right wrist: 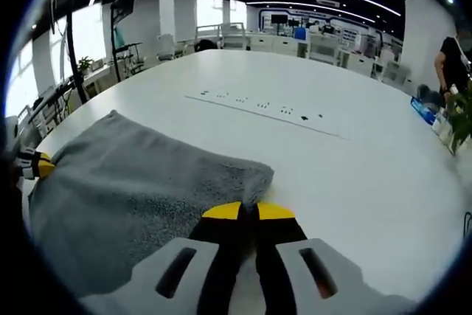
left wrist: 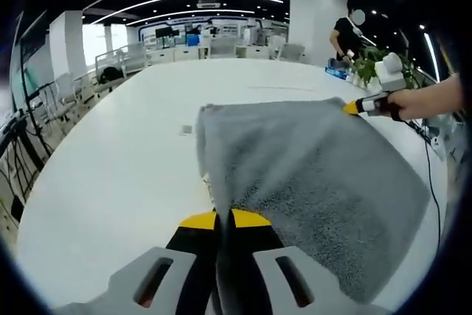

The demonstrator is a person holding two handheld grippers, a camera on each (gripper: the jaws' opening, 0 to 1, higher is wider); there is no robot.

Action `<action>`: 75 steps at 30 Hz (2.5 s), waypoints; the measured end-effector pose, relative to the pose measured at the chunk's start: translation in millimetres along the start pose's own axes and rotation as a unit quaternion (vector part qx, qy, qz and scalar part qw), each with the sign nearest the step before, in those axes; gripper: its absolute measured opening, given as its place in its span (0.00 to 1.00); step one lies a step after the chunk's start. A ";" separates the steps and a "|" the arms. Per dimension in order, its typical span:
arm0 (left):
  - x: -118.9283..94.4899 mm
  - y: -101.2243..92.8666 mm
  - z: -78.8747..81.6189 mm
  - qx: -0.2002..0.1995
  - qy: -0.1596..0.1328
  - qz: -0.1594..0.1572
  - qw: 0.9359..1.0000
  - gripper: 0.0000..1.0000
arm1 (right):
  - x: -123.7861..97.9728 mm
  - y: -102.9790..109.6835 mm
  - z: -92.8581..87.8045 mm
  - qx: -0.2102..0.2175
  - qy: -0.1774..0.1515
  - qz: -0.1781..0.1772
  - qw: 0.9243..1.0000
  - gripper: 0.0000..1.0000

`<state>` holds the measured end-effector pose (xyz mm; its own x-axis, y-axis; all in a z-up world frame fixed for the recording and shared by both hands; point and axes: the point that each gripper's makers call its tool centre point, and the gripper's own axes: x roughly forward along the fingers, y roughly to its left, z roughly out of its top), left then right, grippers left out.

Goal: Fold the towel on the table until its edges align and the towel forms a compact rectangular stack.

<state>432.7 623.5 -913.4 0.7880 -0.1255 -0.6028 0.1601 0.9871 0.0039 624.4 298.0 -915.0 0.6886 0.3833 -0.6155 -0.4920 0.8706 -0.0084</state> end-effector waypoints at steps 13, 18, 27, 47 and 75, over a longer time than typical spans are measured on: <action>8.7 -73.9 14.7 0.036 -0.002 -0.052 0.998 0.05 | -22.1 -64.6 -20.9 0.045 -0.004 -0.030 0.999 0.04; 18.9 -91.5 19.4 0.048 -0.005 -0.067 0.997 0.05 | -31.2 -85.9 -29.2 0.040 0.002 -0.041 0.998 0.04; 26.9 -126.5 23.1 0.076 -0.013 -0.093 0.993 0.05 | -47.5 -117.0 -39.5 0.016 0.018 -0.061 0.998 0.04; 30.8 -133.7 23.9 0.069 0.002 -0.094 0.993 0.06 | -51.0 -122.1 -38.7 0.012 0.037 -0.059 0.997 0.05; -8.4 -195.0 81.5 0.075 -0.042 -0.124 0.989 0.47 | -115.8 -119.2 -8.1 0.064 -0.026 0.009 0.998 0.23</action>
<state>443.3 424.0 -844.1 0.7588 -0.3759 -0.5319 0.4357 0.9000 -0.0145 598.9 147.4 -849.1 0.7083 0.4114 -0.5737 -0.4342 0.8946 0.1054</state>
